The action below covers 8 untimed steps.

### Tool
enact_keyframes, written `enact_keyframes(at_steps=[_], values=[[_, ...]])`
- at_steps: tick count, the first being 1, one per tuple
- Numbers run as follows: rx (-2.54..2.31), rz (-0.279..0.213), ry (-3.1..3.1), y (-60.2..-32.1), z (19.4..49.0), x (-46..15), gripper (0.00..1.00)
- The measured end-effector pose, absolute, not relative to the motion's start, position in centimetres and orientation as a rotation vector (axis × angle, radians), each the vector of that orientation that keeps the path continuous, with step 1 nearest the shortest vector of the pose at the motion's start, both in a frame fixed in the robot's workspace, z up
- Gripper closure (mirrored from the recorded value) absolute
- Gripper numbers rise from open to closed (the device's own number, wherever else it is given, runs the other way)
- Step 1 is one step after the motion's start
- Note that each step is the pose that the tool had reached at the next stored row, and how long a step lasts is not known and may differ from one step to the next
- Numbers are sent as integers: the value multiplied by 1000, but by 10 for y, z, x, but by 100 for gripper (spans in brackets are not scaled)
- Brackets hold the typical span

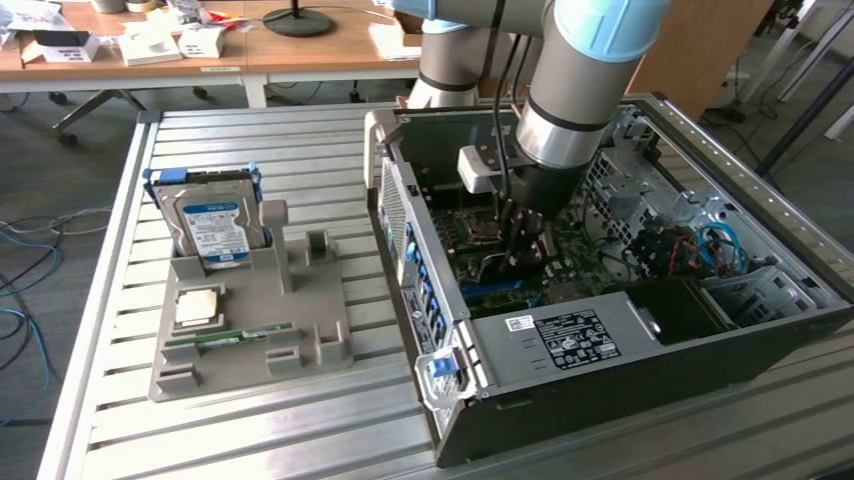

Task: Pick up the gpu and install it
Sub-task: 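Insert the gpu into the slot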

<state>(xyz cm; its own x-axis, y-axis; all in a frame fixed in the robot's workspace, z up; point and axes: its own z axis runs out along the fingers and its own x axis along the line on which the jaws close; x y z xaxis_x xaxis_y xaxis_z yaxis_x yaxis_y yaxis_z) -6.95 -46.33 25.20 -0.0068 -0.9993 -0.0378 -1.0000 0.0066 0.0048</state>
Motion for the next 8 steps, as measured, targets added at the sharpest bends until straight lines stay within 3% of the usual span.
enact_keyframes(at_steps=[8], values=[[-2197,47,2212,-463,251,-70,73]])
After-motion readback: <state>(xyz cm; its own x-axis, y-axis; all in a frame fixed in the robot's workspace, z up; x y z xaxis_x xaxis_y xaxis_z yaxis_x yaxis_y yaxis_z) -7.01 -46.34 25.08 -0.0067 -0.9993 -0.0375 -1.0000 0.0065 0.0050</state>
